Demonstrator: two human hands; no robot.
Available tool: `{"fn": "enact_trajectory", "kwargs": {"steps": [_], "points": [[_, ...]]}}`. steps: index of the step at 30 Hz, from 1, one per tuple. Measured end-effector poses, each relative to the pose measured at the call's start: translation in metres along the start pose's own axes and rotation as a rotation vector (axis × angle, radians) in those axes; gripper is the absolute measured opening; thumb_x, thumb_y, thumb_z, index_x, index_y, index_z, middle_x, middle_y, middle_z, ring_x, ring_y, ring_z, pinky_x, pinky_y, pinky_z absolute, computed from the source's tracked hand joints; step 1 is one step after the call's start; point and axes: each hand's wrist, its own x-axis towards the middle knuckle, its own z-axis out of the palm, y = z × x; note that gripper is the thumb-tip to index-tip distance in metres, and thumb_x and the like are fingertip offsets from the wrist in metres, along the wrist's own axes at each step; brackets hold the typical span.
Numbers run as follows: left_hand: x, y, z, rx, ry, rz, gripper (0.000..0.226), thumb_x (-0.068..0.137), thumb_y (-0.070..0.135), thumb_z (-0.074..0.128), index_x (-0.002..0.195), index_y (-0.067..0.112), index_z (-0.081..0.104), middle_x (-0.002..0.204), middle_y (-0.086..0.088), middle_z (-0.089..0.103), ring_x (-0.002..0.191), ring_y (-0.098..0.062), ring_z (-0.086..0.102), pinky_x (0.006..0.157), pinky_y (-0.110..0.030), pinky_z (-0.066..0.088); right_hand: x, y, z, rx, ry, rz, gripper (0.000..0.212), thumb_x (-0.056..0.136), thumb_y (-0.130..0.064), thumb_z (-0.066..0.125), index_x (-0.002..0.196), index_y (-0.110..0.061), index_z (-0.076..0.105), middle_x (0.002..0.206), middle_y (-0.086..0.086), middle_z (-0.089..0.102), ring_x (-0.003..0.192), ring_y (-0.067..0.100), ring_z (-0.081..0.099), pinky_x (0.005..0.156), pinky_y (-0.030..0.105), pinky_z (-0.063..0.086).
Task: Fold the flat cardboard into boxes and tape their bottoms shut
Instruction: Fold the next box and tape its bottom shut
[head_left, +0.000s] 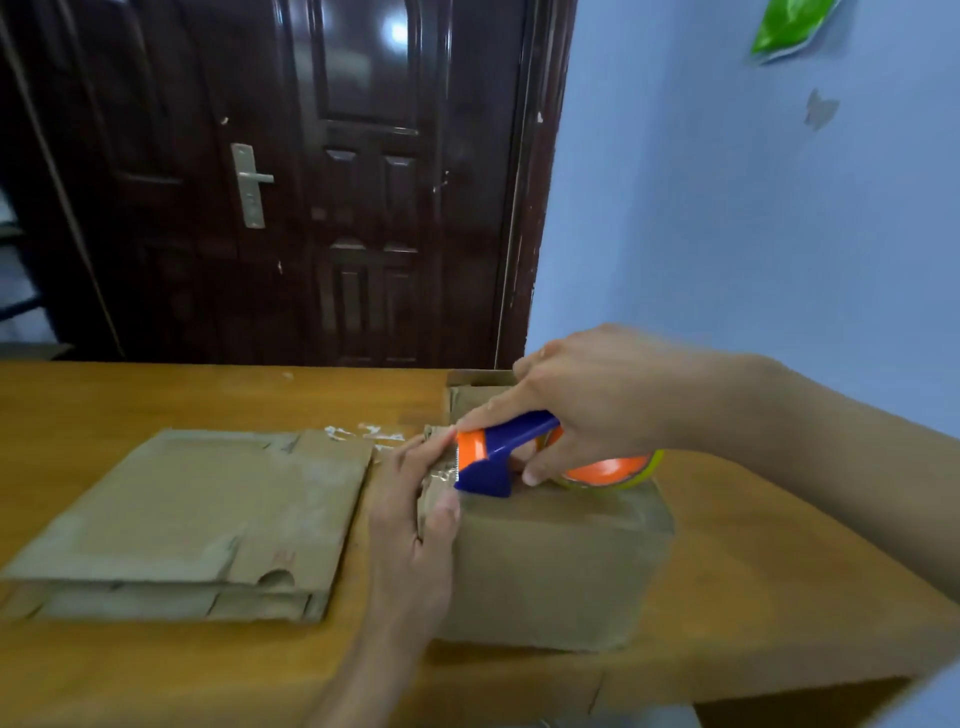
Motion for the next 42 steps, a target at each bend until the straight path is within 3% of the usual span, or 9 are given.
{"fn": "enact_trajectory", "kwargs": {"steps": [6, 13, 19, 24, 30, 33, 36, 39, 42], "points": [[0.005, -0.003, 0.002, 0.038, -0.026, 0.048, 0.051, 0.09, 0.032, 0.043, 0.136, 0.024, 0.064, 0.133, 0.004, 0.063, 0.129, -0.026, 0.057, 0.099, -0.033, 0.051, -0.003, 0.011, -0.005, 0.037, -0.039, -0.039, 0.069, 0.091, -0.073, 0.058, 0.146, -0.077, 0.016, 0.111, -0.018, 0.061, 0.099, 0.009, 0.054, 0.078, 0.033, 0.051], [0.009, -0.011, 0.005, 0.113, -0.03, 0.084, 0.051, 0.091, 0.032, 0.039, 0.135, 0.028, 0.064, 0.13, 0.006, 0.065, 0.124, -0.022, 0.06, 0.095, -0.055, 0.049, -0.011, 0.016, -0.004, 0.079, -0.039, -0.025, 0.066, 0.092, -0.073, 0.056, 0.146, -0.077, 0.019, 0.099, -0.02, 0.059, 0.089, 0.007, 0.05, 0.073, 0.028, 0.047], [0.007, -0.019, 0.001, 0.138, 0.004, 0.028, 0.051, 0.095, 0.037, 0.034, 0.135, 0.031, 0.064, 0.131, 0.01, 0.064, 0.125, -0.019, 0.059, 0.096, -0.056, 0.048, -0.016, 0.023, -0.007, 0.043, -0.078, 0.025, 0.067, 0.09, -0.073, 0.059, 0.146, -0.076, 0.023, 0.084, -0.023, 0.05, 0.082, 0.005, 0.052, 0.065, 0.023, 0.038], [0.002, -0.016, 0.002, 0.139, -0.018, 0.042, 0.05, 0.099, 0.042, 0.031, 0.135, 0.029, 0.064, 0.13, 0.011, 0.063, 0.124, -0.02, 0.058, 0.097, -0.056, 0.047, -0.056, 0.033, -0.01, 0.207, -0.131, 0.007, 0.035, 0.086, -0.066, 0.068, 0.119, -0.065, 0.056, 0.101, -0.014, 0.071, 0.09, 0.02, 0.069, 0.074, 0.034, 0.051], [0.005, -0.018, 0.004, 0.144, -0.031, 0.113, 0.054, 0.097, 0.042, 0.032, 0.135, 0.025, 0.065, 0.129, 0.003, 0.064, 0.121, -0.024, 0.06, 0.092, -0.061, 0.046, -0.073, 0.036, 0.0, 0.244, -0.13, 0.02, 0.038, 0.084, -0.063, 0.072, 0.118, -0.066, 0.057, 0.107, -0.02, 0.071, 0.094, 0.012, 0.068, 0.081, 0.034, 0.054], [0.007, -0.017, -0.001, 0.126, -0.012, 0.105, 0.056, 0.096, 0.042, 0.031, 0.133, 0.022, 0.067, 0.128, 0.001, 0.065, 0.117, -0.021, 0.061, 0.092, -0.055, 0.048, -0.082, 0.051, 0.016, 0.084, -0.108, 0.05, 0.039, 0.09, -0.047, 0.073, 0.124, -0.056, 0.058, 0.107, -0.012, 0.068, 0.097, 0.022, 0.068, 0.077, 0.034, 0.049], [0.011, -0.019, -0.014, 0.124, 0.035, 0.128, 0.06, 0.096, 0.046, 0.03, 0.131, 0.017, 0.069, 0.126, -0.003, 0.067, 0.116, -0.017, 0.061, 0.092, -0.041, 0.049, -0.091, 0.058, 0.025, 0.119, -0.094, 0.063, 0.047, 0.095, -0.051, 0.067, 0.136, -0.064, 0.048, 0.098, -0.019, 0.058, 0.097, 0.014, 0.065, 0.073, 0.03, 0.045], [0.017, -0.023, -0.023, 0.182, 0.052, 0.185, 0.072, 0.102, 0.063, 0.026, 0.13, 0.012, 0.069, 0.126, -0.006, 0.067, 0.121, -0.016, 0.06, 0.098, -0.038, 0.047, -0.094, 0.052, 0.027, 0.115, -0.067, 0.041, 0.06, 0.091, -0.079, 0.043, 0.145, -0.079, 0.018, 0.088, -0.027, 0.047, 0.088, -0.003, 0.053, 0.069, 0.018, 0.039], [0.022, -0.028, -0.031, 0.242, 0.078, 0.229, 0.084, 0.103, 0.072, 0.017, 0.132, 0.011, 0.068, 0.127, -0.006, 0.066, 0.121, -0.017, 0.059, 0.101, -0.039, 0.046, -0.088, 0.05, 0.03, 0.108, -0.032, 0.066, 0.066, 0.089, -0.082, 0.038, 0.145, -0.08, 0.004, 0.089, -0.03, 0.045, 0.083, -0.011, 0.046, 0.067, 0.013, 0.031]]}}
